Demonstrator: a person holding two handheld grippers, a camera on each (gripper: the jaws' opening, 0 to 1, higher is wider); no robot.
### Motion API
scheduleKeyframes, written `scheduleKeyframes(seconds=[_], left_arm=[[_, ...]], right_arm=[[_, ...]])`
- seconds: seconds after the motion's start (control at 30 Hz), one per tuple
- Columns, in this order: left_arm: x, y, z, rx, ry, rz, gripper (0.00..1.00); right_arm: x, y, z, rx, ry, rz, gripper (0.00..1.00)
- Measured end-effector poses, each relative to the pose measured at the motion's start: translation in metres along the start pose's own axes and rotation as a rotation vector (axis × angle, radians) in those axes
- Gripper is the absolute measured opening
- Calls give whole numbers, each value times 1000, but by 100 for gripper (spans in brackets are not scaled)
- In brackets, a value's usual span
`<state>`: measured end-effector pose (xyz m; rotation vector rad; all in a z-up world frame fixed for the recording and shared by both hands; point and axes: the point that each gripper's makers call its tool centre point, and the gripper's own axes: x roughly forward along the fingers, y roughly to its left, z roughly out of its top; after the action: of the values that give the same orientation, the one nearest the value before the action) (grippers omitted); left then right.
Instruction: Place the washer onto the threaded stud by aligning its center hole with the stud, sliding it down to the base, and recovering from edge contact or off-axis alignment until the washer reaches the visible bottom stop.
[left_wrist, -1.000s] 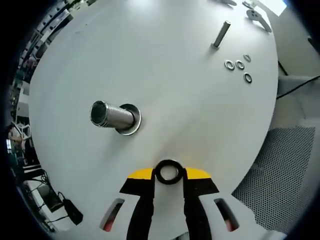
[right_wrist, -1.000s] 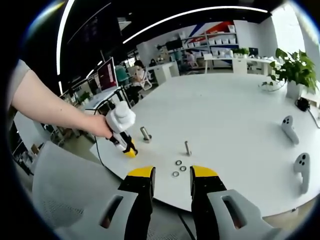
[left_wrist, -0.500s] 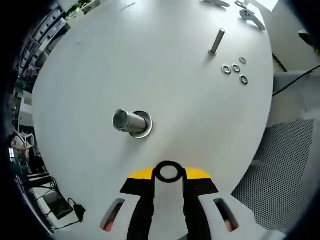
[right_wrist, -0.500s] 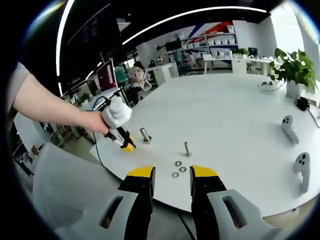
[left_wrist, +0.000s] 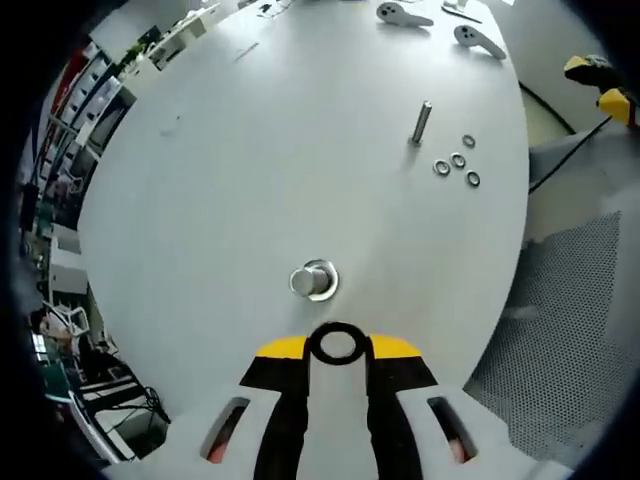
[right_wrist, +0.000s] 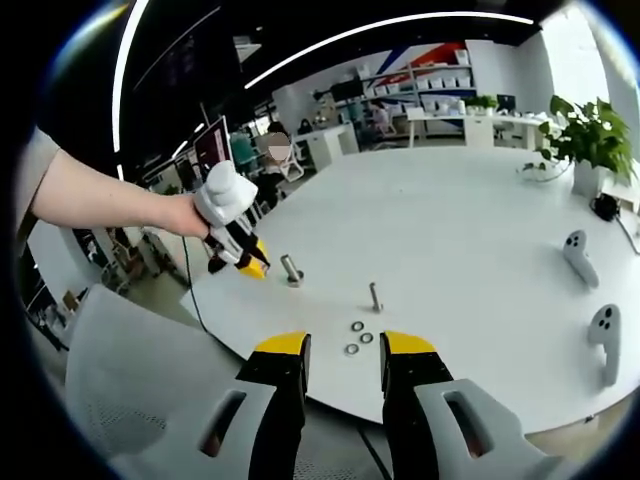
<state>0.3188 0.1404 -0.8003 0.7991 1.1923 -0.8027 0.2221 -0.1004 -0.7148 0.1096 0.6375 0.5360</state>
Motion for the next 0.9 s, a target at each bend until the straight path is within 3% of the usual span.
scheduleKeyframes(seconds=[0.27, 0.53, 0.9], left_arm=[[-9, 9, 20, 37, -29, 16, 19], [-1, 13, 35, 106, -37, 50, 19], [9, 17, 37, 115, -10, 35, 19]], right_arm=[[0, 0, 0, 4, -3, -1, 30], [-1, -1, 0, 10, -4, -5, 30], [-1, -3, 1, 10, -7, -13, 30]])
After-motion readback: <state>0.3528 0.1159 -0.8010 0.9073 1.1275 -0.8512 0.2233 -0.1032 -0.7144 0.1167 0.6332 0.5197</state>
